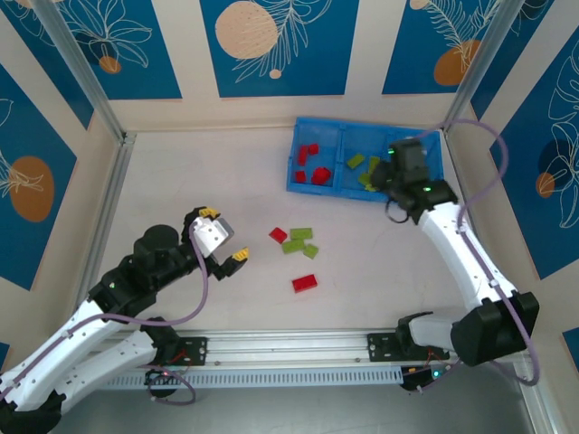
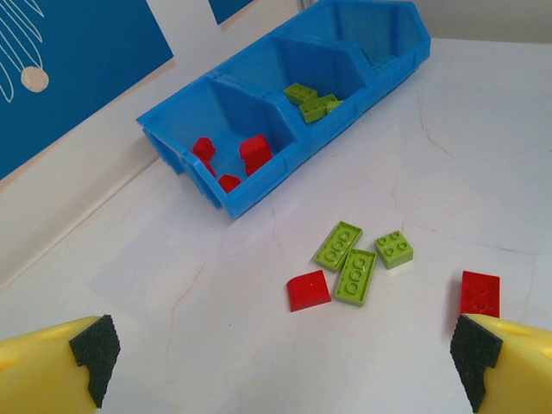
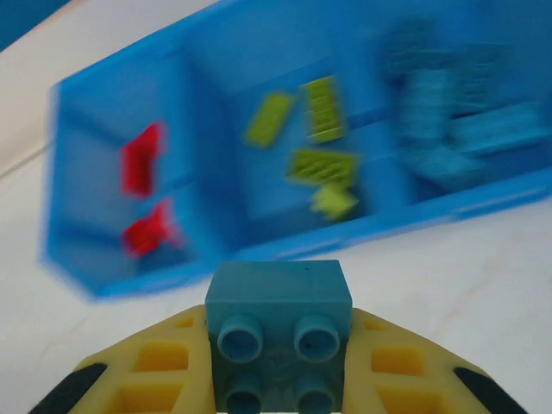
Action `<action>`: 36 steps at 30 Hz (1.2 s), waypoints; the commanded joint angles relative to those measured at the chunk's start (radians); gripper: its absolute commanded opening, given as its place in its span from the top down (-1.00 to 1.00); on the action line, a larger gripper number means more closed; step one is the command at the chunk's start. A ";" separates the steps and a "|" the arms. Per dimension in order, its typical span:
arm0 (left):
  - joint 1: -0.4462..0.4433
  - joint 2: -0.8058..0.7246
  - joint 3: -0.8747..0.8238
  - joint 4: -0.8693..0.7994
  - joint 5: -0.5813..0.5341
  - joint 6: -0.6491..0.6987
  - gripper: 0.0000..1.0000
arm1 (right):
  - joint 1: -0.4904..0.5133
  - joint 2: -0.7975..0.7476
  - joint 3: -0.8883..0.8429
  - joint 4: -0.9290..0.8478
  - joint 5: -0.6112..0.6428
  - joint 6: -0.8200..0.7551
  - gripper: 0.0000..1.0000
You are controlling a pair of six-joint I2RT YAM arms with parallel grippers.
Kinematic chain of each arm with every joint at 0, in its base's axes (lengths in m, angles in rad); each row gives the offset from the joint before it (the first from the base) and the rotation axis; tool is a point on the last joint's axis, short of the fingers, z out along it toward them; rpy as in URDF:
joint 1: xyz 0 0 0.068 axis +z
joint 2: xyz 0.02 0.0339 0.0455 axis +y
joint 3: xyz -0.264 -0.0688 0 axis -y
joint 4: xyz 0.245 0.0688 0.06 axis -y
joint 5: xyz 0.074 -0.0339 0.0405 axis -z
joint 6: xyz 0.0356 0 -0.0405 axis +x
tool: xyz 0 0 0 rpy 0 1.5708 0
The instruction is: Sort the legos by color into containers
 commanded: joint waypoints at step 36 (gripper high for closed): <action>0.001 0.045 -0.006 -0.067 0.093 0.112 -1.00 | 0.548 0.373 0.163 -0.237 -0.103 -0.118 -0.54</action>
